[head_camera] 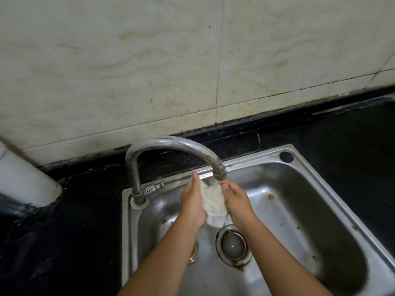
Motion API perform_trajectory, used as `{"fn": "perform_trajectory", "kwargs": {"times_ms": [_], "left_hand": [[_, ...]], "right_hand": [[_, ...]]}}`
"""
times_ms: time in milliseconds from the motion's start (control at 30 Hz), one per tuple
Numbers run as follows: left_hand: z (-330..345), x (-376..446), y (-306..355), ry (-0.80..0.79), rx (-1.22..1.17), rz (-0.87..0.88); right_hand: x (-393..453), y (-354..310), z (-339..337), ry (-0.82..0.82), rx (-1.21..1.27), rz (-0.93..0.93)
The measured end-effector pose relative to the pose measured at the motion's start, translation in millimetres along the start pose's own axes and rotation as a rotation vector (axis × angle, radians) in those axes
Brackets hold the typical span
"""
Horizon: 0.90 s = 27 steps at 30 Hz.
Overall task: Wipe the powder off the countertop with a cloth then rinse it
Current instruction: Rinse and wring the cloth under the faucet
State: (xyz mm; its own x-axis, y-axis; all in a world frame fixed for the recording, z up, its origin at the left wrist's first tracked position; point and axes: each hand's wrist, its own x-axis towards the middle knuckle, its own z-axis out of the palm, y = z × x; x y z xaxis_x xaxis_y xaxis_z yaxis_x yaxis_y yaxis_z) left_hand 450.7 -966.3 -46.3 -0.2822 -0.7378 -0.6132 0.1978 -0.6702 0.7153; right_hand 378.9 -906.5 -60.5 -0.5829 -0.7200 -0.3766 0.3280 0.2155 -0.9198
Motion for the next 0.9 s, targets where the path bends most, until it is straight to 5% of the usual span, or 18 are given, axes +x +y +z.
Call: {"fn": "perform_trajectory", "kwargs": {"times_ms": [133, 333, 533, 667, 900], "left_hand": [[-9, -10, 7, -0.092, 0.017, 0.017], [-10, -24, 10, -0.115, 0.007, 0.058], [-12, -34, 7, -0.081, 0.245, 0.092], [-16, -31, 11, 0.008, 0.386, 0.125], [-11, -41, 2, 0.209, 0.362, 0.129]], "right_hand": [[-11, 1, -8, -0.149, 0.04, 0.04], [-19, -4, -10, -0.065, -0.002, -0.01], [-20, -6, -15, -0.212, -0.131, 0.06], [-15, -19, -18, -0.297, -0.358, -0.002], [-13, -9, -19, -0.301, -0.325, -0.028]]}}
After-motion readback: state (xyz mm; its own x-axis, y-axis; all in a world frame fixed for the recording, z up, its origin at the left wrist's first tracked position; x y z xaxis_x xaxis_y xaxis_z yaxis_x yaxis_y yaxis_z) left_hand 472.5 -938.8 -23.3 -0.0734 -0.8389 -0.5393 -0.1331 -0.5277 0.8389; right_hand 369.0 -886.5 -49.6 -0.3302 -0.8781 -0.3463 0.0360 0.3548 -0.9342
